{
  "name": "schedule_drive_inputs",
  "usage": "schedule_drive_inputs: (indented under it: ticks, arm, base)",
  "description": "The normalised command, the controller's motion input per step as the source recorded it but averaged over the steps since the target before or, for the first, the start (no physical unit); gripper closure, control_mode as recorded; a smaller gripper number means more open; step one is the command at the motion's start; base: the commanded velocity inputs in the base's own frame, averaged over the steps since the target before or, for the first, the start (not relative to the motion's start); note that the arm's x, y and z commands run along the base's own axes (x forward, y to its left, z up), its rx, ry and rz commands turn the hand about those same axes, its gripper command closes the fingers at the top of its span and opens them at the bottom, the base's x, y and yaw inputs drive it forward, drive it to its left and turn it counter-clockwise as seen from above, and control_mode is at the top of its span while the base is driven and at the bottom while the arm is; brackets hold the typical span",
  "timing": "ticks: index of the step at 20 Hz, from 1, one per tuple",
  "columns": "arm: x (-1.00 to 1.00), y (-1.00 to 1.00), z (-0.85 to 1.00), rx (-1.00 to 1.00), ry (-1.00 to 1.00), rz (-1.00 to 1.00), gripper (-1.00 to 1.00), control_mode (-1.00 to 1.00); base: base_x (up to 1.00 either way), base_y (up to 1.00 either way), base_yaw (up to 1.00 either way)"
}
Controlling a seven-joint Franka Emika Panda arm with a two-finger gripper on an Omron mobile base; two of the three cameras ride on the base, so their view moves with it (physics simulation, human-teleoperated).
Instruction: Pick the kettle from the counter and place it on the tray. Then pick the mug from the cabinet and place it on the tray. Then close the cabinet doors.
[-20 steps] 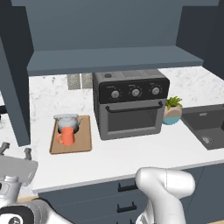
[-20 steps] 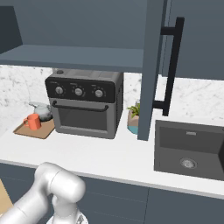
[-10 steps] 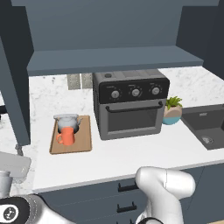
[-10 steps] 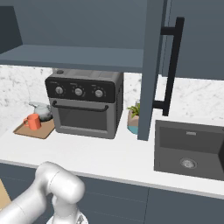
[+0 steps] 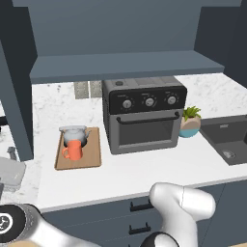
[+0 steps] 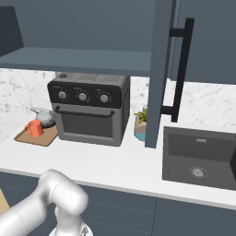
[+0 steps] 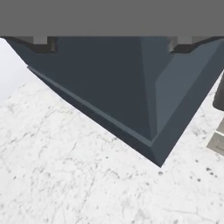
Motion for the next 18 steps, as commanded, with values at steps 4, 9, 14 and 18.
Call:
schedule_drive_inputs:
  ticks: [4,9,14,18]
  arm:
    - [-0.09,-0.15,0.41,0.03,0.00,0.00,-1.00,-1.00]
    - [-0.11,-0.37,0.47,0.11,0.00,0.00,-1.00,-1.00]
    - [-0.05,-0.49,0.54,0.13,0.03,0.00,-1.00,-1.00]
    - [0.00,-0.71,0.56,0.13,0.12,0.00,-1.00,-1.00]
  base:
    - [0.00,0.00,0.00]
    - [0.00,0.00,0.00]
    - [0.00,0.00,0.00]
    - [0.00,0.00,0.00]
